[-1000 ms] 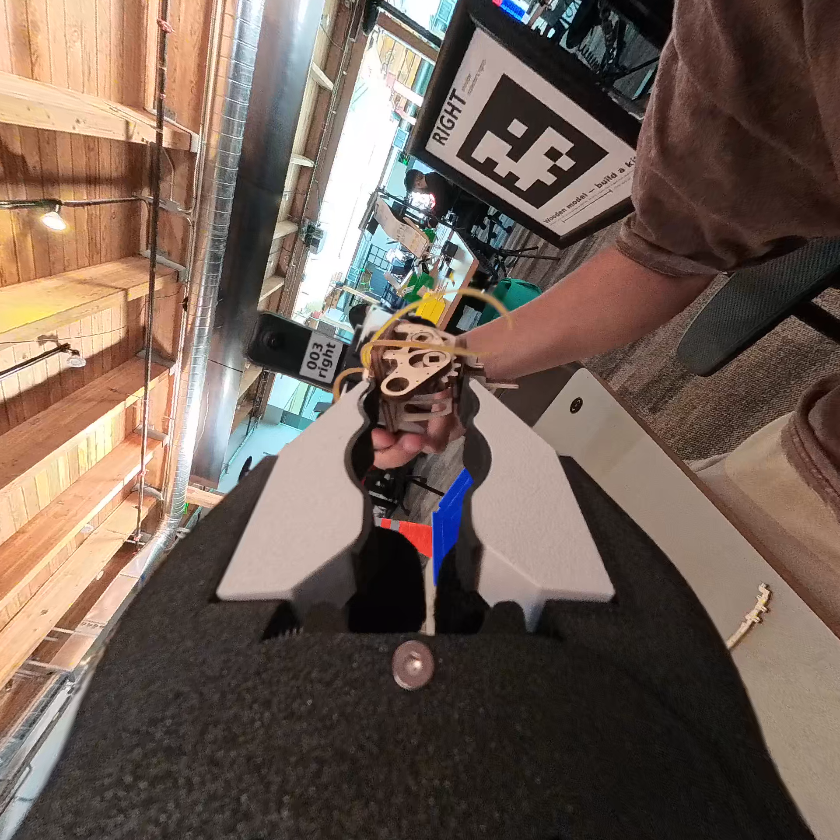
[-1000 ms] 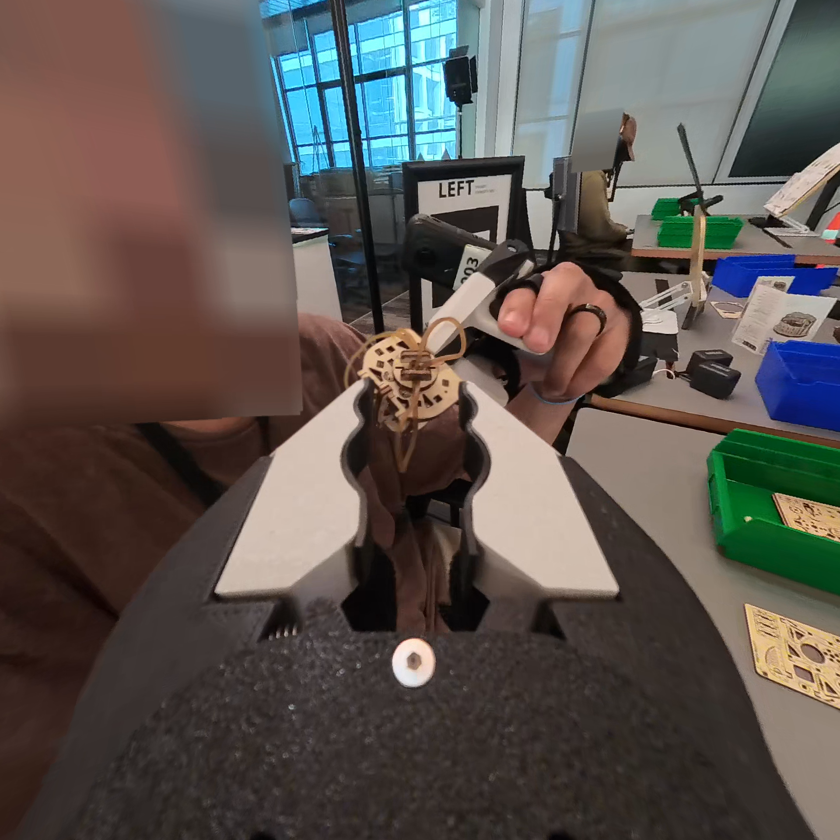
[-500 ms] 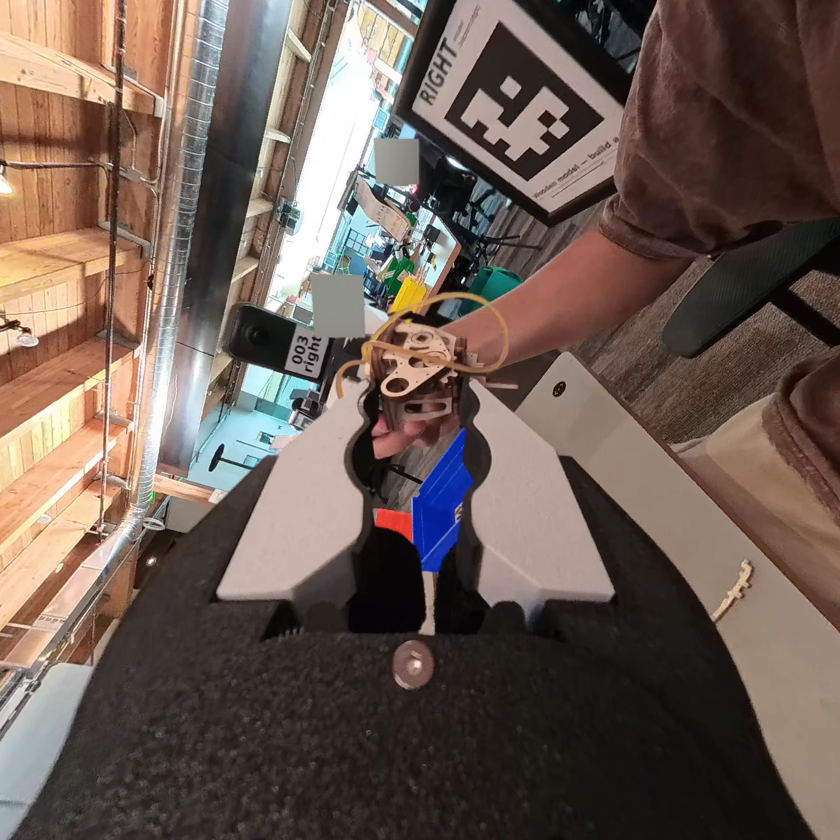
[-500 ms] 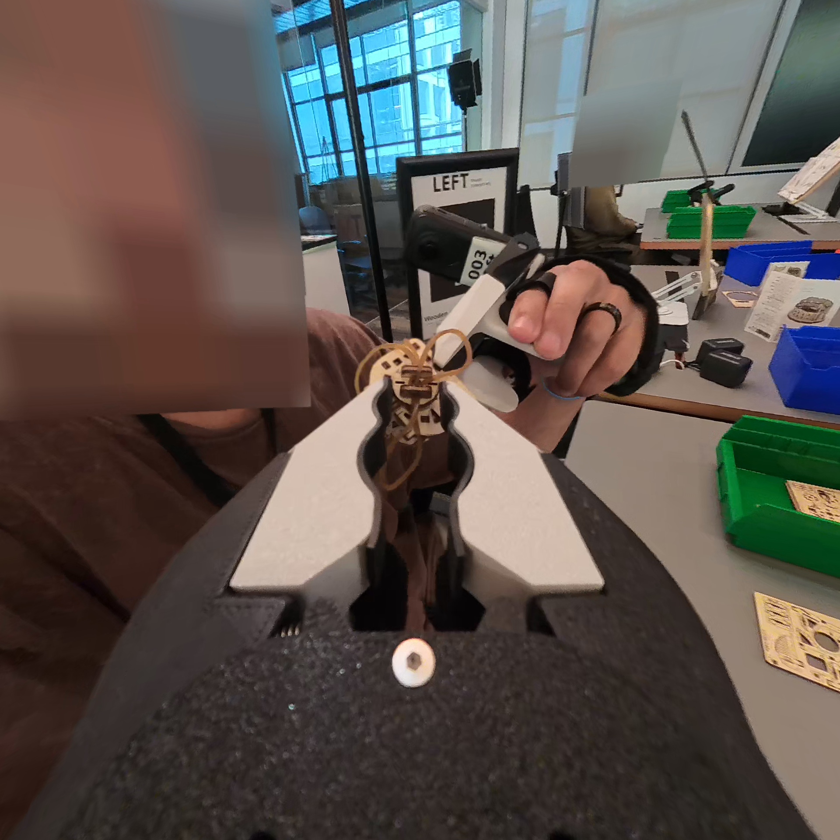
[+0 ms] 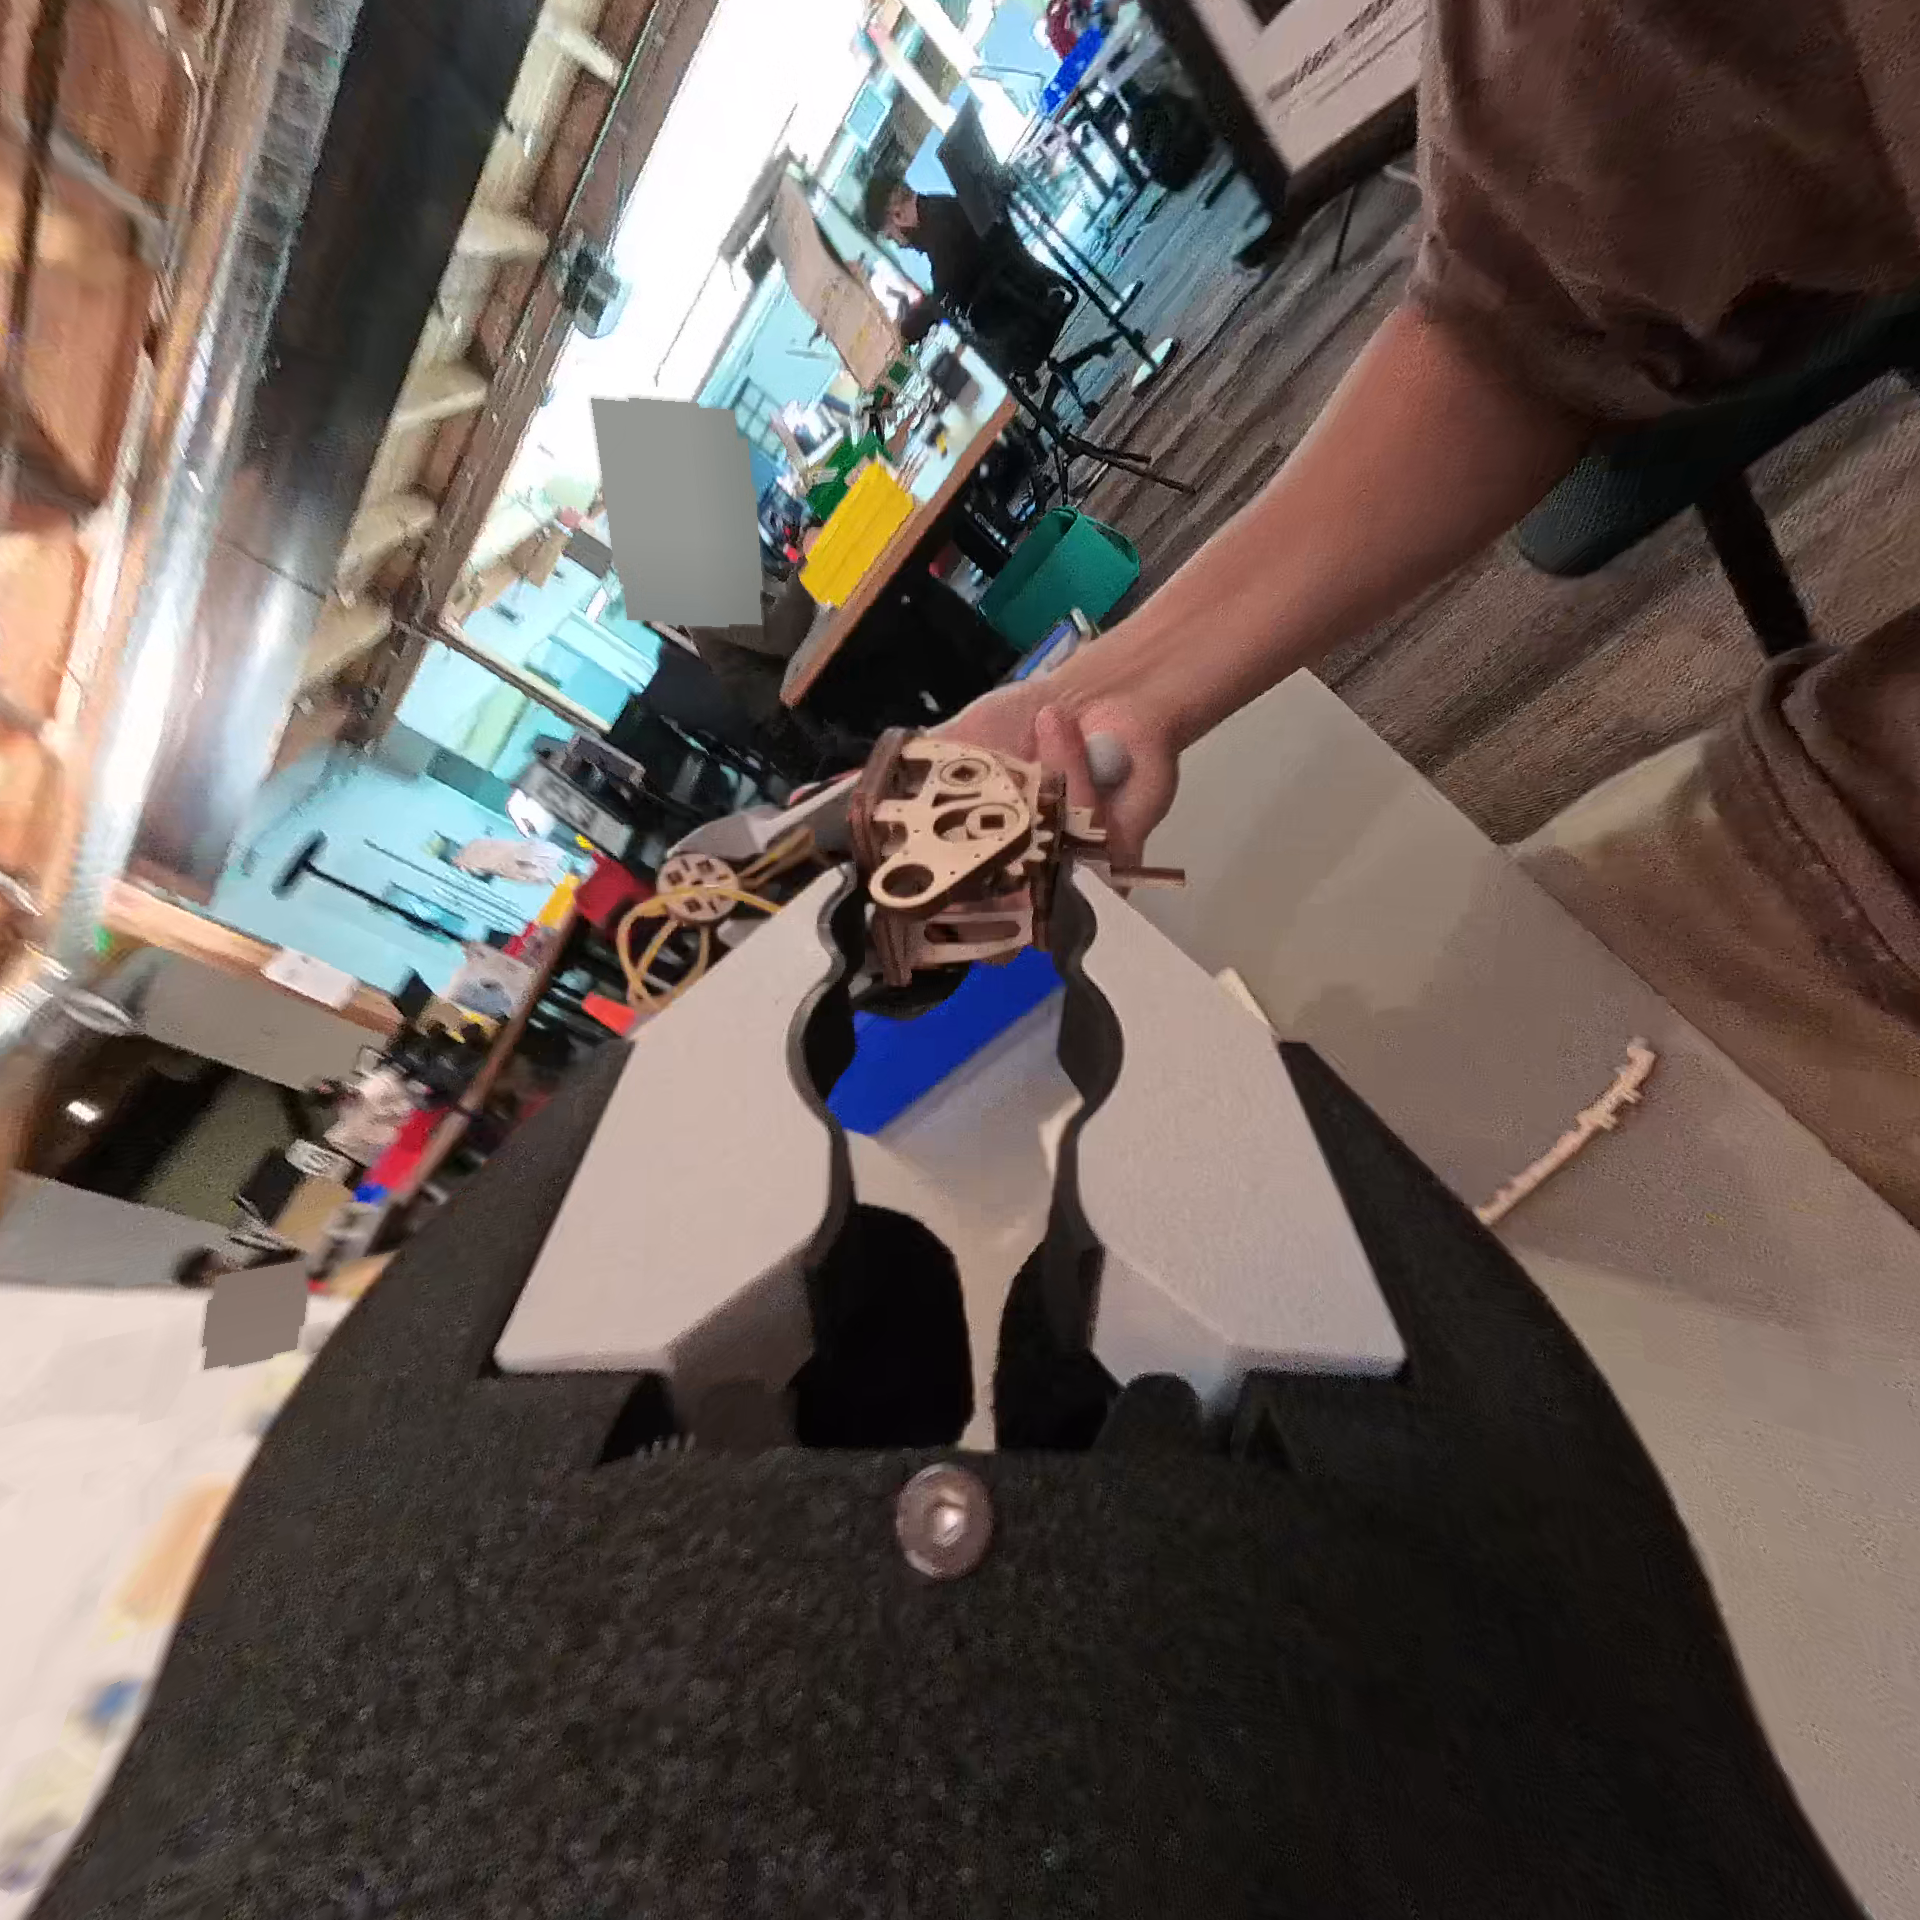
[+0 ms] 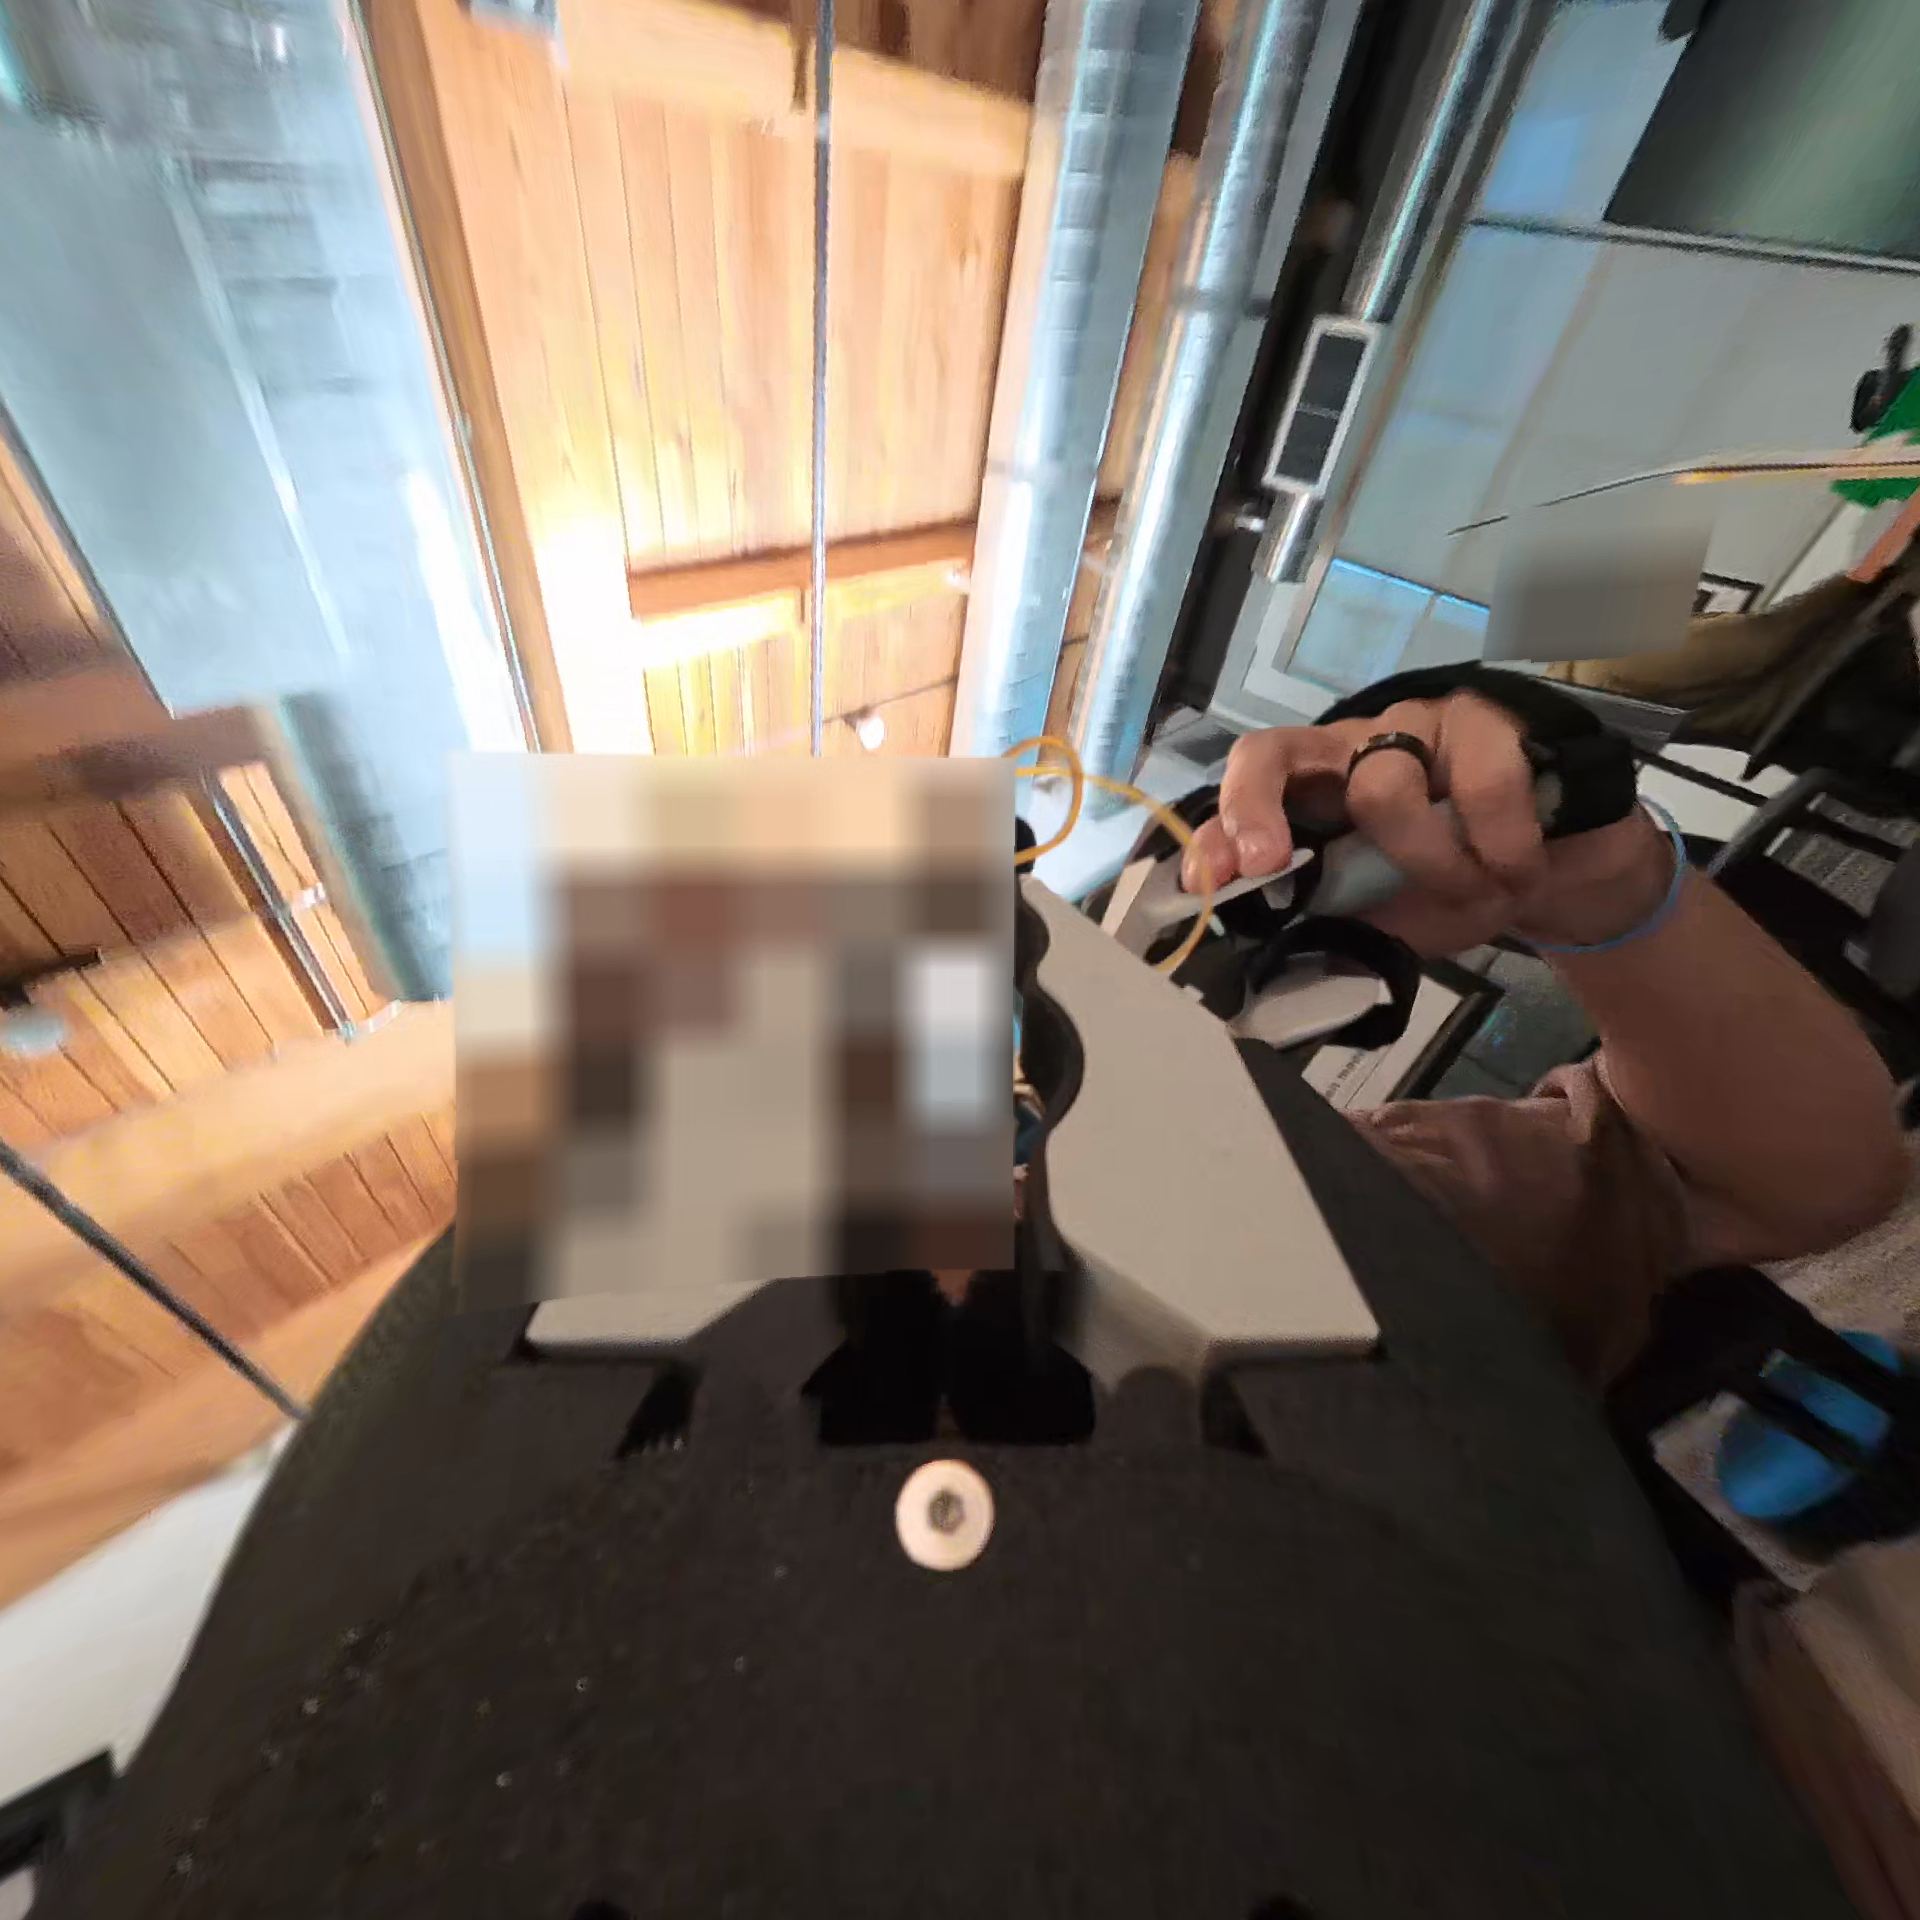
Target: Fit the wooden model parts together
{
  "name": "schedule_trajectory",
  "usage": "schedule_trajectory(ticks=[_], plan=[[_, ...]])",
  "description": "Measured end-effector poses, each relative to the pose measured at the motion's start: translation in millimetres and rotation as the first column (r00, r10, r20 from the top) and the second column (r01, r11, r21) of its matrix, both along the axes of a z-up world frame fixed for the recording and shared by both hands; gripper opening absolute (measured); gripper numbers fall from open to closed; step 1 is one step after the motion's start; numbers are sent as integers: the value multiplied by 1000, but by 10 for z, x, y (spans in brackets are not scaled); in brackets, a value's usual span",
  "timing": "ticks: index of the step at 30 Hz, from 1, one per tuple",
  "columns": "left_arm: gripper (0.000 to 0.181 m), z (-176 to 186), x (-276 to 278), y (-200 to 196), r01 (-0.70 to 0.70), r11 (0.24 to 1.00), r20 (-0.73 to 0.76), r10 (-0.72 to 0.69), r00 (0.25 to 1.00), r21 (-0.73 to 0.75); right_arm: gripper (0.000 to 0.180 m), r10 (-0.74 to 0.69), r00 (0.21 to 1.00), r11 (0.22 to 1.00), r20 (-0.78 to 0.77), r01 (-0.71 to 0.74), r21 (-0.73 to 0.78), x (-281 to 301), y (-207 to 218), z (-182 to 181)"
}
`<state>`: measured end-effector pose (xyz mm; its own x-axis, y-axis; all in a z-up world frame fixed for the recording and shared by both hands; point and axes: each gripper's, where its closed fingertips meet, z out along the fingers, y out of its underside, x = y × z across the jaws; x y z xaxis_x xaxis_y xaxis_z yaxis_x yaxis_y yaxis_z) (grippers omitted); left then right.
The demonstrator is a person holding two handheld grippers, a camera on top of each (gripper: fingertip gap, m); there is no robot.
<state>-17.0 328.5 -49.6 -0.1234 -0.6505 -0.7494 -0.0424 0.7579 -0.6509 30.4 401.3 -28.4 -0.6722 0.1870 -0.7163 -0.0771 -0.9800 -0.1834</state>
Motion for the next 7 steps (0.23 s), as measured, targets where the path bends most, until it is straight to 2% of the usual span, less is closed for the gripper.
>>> schedule_trajectory(ticks=[4, 7], plan=[[34, -581, -56, 416, 7, 963, 42, 5, 999, -271, 19, -34, 998, 978, 44, 42, -204, 50, 506, -679], [33, -908, -92, 690, 7, 896, 131, 57, 990, -444, 18, -53, 995, 961, 83, 74, -266, 87, 723, -995]])
